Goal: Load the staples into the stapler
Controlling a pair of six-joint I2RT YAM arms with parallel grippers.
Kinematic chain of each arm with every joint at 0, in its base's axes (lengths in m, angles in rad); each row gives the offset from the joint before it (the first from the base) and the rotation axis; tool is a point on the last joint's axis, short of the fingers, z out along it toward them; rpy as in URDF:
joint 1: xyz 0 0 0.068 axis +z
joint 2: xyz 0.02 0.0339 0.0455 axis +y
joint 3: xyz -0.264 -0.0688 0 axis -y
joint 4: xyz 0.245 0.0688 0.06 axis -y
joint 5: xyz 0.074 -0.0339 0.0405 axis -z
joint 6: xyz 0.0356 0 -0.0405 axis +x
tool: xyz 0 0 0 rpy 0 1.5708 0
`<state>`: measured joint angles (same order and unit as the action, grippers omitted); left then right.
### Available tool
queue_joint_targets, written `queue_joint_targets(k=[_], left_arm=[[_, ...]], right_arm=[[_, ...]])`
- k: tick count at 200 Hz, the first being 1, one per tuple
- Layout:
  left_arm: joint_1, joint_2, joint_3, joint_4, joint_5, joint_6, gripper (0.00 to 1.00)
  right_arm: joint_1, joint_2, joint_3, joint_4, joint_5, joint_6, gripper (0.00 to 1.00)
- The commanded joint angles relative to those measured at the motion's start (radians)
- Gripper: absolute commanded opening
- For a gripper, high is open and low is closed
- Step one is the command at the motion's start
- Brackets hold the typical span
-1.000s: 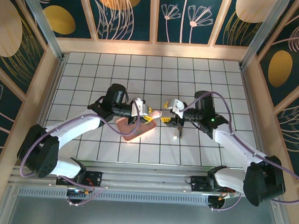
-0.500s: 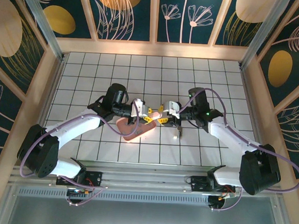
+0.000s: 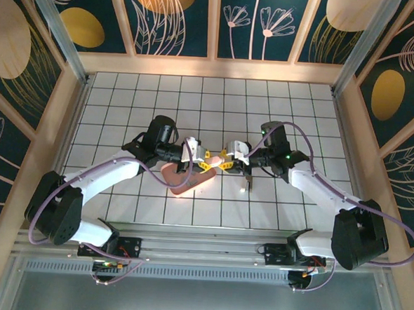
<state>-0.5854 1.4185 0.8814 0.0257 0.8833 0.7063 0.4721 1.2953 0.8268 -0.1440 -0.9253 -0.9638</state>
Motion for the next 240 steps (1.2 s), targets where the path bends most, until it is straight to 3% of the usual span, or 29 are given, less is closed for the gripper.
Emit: queue_joint_targets(k=[1,12,27,50,68,124,165,240], left_arm=[[0.004,0.013,0.035,0.021,0.02,-0.015,0.0],[0.004,0.013,0.036,0.034,0.011,-0.04,0.02],[0.005,0.014,0.043,0.04,-0.009,-0.075,0.22],[0.004,0.011,0.041,0.043,-0.043,-0.105,0.43],[0.005,0.003,0.022,0.069,-0.073,-0.132,0.5],[0.001,0.005,0.024,0.142,-0.132,-0.24,0.53],[-0.002,0.017,0.022,0.14,-0.128,-0.243,0.53],[-0.003,0.03,0.024,0.211,-0.231,-0.363,0.54]], right_arm=[[0.002,-0.005,0.032,-0.019,-0.045,-0.016,0.22],[0.0,-0.012,0.026,-0.008,-0.036,0.005,0.21],[0.0,-0.03,0.002,0.04,0.006,0.073,0.19],[-0.003,-0.059,-0.042,0.114,0.06,0.162,0.16],[-0.001,-0.075,-0.07,0.161,0.094,0.233,0.15],[0.061,-0.076,-0.107,0.251,0.298,0.406,0.12],[0.092,-0.051,-0.102,0.275,0.321,0.464,0.09],[0.119,-0.039,-0.1,0.286,0.35,0.501,0.02]])
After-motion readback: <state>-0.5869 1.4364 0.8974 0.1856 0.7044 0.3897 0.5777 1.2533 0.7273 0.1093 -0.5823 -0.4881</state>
